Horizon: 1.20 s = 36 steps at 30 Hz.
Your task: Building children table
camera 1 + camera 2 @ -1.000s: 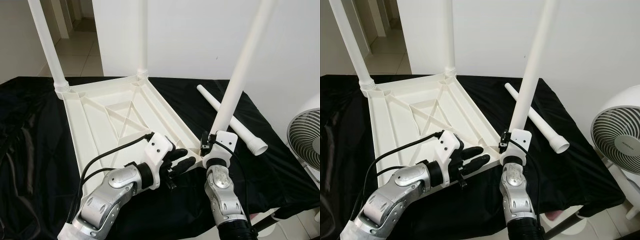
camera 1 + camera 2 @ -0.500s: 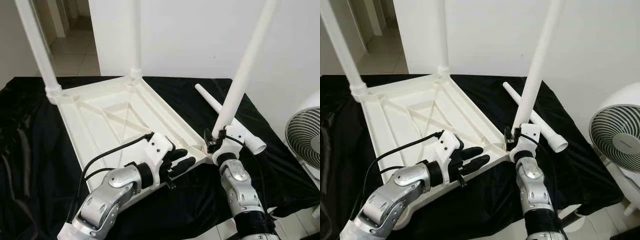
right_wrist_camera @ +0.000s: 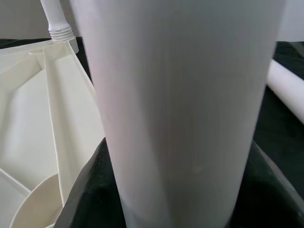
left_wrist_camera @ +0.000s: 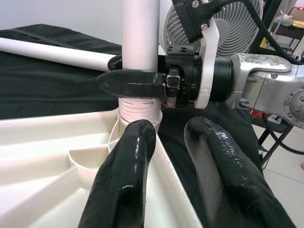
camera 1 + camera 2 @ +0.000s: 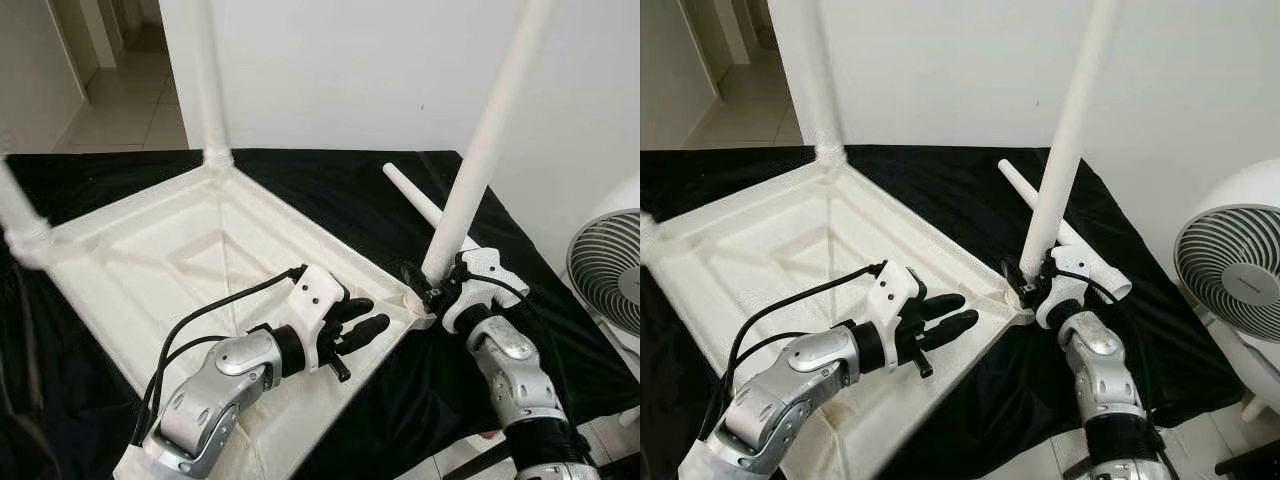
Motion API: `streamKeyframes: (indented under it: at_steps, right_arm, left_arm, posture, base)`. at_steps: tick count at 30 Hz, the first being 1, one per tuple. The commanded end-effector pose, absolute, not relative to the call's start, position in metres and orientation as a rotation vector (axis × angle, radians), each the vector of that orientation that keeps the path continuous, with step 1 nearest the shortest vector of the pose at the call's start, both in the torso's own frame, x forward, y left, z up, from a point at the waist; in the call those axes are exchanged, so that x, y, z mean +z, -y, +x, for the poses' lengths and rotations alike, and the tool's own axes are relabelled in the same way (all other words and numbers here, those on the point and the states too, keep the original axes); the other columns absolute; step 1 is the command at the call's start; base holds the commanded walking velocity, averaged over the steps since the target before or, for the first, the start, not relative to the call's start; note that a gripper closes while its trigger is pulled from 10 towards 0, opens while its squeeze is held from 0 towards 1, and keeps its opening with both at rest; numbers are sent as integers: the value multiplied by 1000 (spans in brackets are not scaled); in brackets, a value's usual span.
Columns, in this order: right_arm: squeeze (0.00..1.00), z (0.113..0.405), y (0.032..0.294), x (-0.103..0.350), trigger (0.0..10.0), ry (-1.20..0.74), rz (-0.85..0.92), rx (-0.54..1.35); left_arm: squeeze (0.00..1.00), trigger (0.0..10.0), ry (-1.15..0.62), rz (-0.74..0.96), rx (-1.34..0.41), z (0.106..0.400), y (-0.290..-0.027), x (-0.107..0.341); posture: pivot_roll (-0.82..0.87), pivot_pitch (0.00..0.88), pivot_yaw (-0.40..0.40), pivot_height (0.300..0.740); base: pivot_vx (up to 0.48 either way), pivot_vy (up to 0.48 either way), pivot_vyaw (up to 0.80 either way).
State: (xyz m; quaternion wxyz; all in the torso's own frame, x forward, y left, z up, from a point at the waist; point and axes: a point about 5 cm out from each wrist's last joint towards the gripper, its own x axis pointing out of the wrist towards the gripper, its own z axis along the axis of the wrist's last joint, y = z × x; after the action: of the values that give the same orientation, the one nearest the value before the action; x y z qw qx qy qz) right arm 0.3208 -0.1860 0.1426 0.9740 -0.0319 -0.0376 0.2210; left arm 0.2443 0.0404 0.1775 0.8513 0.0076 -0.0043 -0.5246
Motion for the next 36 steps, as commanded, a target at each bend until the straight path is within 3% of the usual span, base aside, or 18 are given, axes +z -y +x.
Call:
streamKeyframes:
  at_steps: [1, 8, 14, 20, 34, 35, 36]
  right_arm:
    - [0, 319, 178, 131, 10000, 20, -66, 528]
    - [0, 322, 184, 132, 10000, 19, -74, 514]
    - [0, 322, 187, 133, 10000, 36, -54, 462]
    - [0, 322, 189, 132, 10000, 48, -27, 427]
    - [0, 320, 191, 133, 10000, 56, -16, 412]
    - [0, 320, 190, 133, 10000, 57, -14, 412]
    - [0, 320, 190, 133, 10000, 57, -14, 412]
  left_arm:
    - [0, 10000, 21, 25, -1113, 244, -40, 182]
    - [0, 10000, 3, 43, -1109, 243, -40, 179]
    - [0, 10000, -94, 172, -1071, 248, -42, 159]
    - [0, 10000, -333, 331, -978, 260, -51, 121]
    - [0, 10000, -412, 417, -819, 278, -67, 110]
    - [0, 5373, -409, 424, -820, 278, -68, 111]
    - [0, 0, -408, 424, -823, 278, -69, 112]
  posture:
    - [39, 33, -15, 740]
    - [42, 37, -16, 740]
    - [39, 41, -15, 740]
    - [24, 45, -3, 740]
    - [20, 51, 7, 740]
    - [22, 52, 8, 740]
    - [22, 52, 9, 740]
  base:
    - [0, 0, 0]
    - [0, 0, 0]
    - [0, 0, 0]
    - [0, 0, 0]
    - [0, 0, 0]
    - [0, 0, 0]
    - [0, 0, 0]
